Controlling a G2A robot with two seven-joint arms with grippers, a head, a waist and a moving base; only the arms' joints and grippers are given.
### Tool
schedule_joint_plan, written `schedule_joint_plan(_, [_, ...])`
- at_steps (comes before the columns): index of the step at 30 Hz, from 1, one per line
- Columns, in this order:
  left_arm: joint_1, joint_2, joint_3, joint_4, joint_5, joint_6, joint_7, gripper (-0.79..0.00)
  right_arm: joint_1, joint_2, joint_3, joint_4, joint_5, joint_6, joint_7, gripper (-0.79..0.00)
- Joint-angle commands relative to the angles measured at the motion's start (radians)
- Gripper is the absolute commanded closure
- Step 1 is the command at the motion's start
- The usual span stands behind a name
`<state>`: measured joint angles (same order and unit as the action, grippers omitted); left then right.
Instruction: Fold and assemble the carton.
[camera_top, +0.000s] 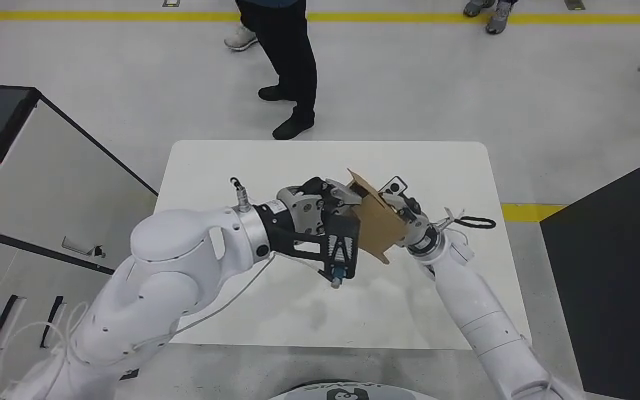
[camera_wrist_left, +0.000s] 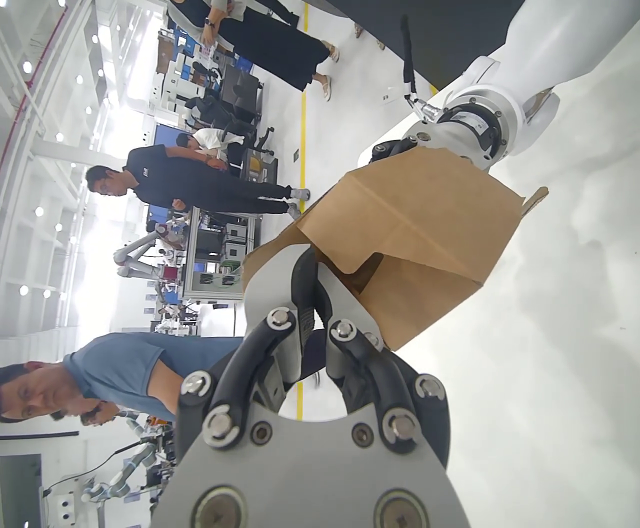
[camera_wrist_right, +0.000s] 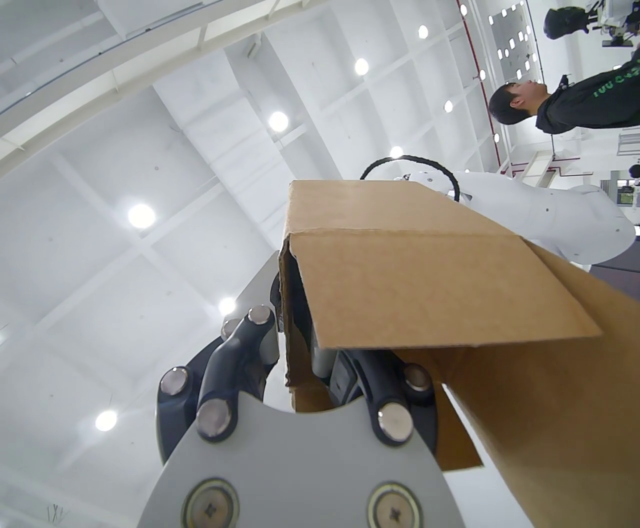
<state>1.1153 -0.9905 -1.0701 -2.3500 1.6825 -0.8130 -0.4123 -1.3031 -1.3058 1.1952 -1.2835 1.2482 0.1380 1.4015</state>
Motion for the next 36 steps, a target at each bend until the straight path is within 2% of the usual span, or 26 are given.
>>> schedule_joint_plan(1, [-0.003, -0.001, -0.001, 0.000, 0.002, 0.000, 0.007, 0.000, -0.001, 0.000, 0.001, 0.000, 0.001, 0.000, -0.005, 0.000])
schedule_joint_plan(6, [-0.027, -0.002, 0.014, 0.000, 0.038, -0.028, 0.025, 0.000, -0.004, 0.000, 0.005, 0.000, 0.002, -0.002, -0.025, 0.000])
schedule_joint_plan(18, [-0.086, -0.009, 0.111, 0.000, 0.218, -0.087, 0.061, 0.000, -0.008, 0.000, 0.004, -0.009, 0.004, 0.002, -0.017, 0.000])
schedule_joint_plan(25, [-0.089, -0.012, 0.117, 0.000, 0.260, -0.074, 0.069, 0.000, -0.016, 0.001, 0.006, -0.016, 0.007, -0.001, -0.010, 0.000])
schedule_joint_plan(36, [-0.069, -0.015, 0.123, 0.000, 0.238, -0.095, 0.096, 0.000, -0.026, 0.001, 0.005, -0.031, 0.011, -0.001, -0.002, 0.000])
